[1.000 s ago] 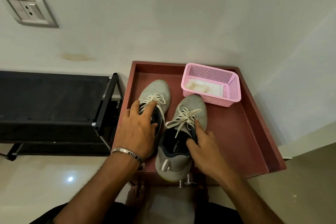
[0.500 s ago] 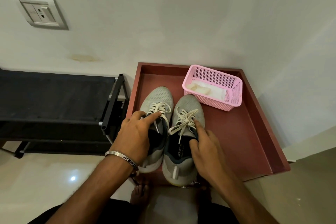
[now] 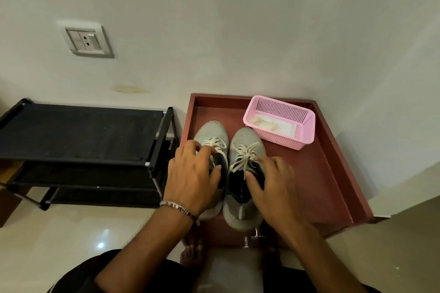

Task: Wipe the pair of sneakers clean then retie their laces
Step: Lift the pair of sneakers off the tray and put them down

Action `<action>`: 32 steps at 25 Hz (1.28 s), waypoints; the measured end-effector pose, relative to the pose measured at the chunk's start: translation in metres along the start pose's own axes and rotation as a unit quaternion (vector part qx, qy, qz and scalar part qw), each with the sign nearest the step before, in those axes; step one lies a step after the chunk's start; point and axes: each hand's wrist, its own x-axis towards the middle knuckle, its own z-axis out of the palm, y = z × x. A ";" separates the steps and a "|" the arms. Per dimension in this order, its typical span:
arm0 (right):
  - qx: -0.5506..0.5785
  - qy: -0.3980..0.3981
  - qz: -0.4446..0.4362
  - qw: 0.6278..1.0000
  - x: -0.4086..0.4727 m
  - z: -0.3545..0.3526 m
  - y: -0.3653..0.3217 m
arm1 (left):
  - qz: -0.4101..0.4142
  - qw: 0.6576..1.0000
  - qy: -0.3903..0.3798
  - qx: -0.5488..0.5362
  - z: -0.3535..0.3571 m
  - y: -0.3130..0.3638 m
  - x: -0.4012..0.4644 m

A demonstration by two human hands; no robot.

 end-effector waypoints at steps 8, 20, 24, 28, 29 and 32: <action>-0.064 -0.128 -0.056 0.988 -0.046 0.001 -0.027 | 0.035 0.976 -0.162 0.139 0.000 0.015 -0.031; -0.075 -0.193 -0.081 0.975 -0.023 0.003 -0.030 | 0.187 0.947 -0.205 0.164 0.015 -0.011 -0.017; -0.074 -0.249 -0.054 0.964 -0.015 0.009 -0.026 | 0.181 0.953 -0.198 0.143 0.027 -0.019 -0.020; -0.087 -0.306 -0.036 0.947 -0.007 0.007 -0.027 | 0.154 0.962 -0.197 0.108 0.024 -0.016 -0.017; -0.085 -0.316 -0.032 0.944 -0.006 0.005 -0.029 | 0.142 0.960 -0.215 0.108 0.025 -0.015 -0.017; -0.088 -0.321 -0.022 0.943 -0.008 -0.003 -0.034 | 0.112 0.955 -0.247 0.121 0.024 -0.013 -0.019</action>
